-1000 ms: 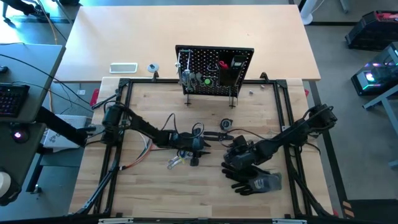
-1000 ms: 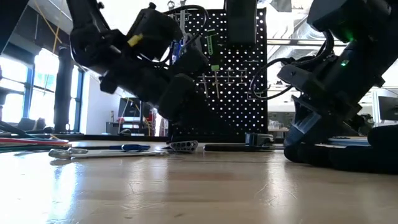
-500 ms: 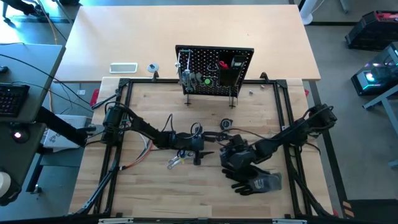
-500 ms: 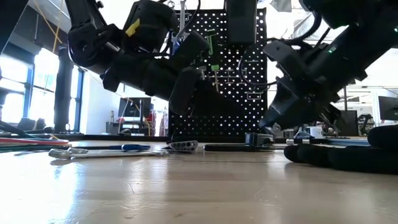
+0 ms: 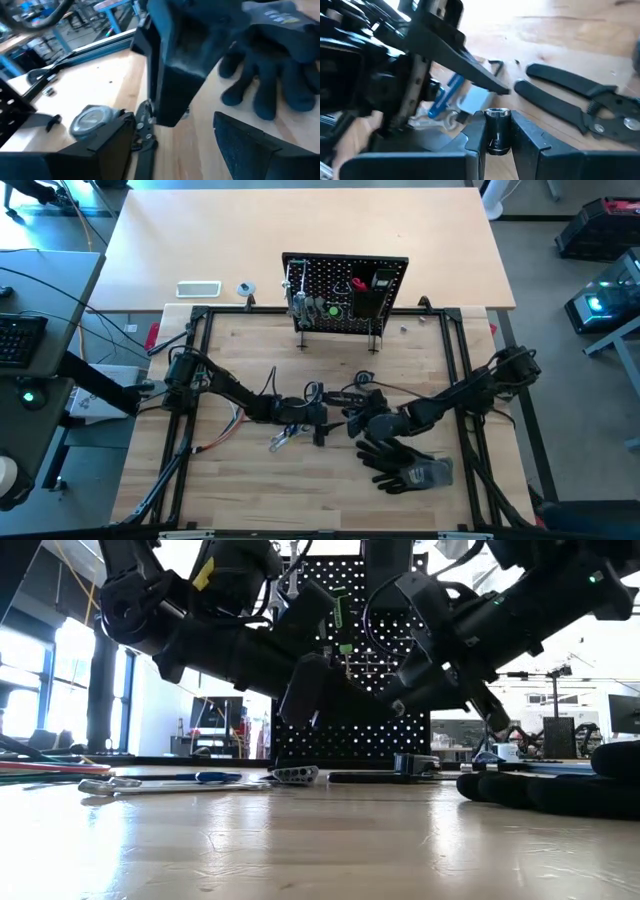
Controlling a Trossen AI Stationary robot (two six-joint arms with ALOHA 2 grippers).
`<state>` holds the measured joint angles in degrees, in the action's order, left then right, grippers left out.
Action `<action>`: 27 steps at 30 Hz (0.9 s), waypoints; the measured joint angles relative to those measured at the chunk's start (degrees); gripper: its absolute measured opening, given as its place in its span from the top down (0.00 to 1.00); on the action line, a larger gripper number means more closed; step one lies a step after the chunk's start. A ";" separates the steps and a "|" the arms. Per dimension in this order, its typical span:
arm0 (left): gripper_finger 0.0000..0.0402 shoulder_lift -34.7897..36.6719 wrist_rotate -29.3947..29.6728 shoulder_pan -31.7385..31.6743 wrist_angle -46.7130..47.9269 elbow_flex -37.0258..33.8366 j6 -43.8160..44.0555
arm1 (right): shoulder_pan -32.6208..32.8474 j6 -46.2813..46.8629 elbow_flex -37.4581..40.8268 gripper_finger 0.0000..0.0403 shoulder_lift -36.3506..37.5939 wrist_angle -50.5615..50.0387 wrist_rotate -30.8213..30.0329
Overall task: Hang tools onto peg board
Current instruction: Put the socket into the black bin on the peg board
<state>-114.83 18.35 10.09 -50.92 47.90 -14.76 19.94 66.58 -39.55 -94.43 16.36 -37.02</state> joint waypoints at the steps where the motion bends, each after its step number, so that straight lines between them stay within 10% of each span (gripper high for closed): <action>1: 0.34 0.00 1.05 0.14 -0.06 0.00 0.53 | -0.21 -0.40 0.00 0.86 0.00 0.75 0.00; 27: 0.52 0.00 5.74 0.21 -4.22 -0.02 2.64 | -1.22 -4.08 0.00 0.86 0.02 5.38 -0.35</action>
<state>-114.83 24.10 10.31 -55.13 47.88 -12.12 18.72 62.50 -39.55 -94.41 21.74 -37.36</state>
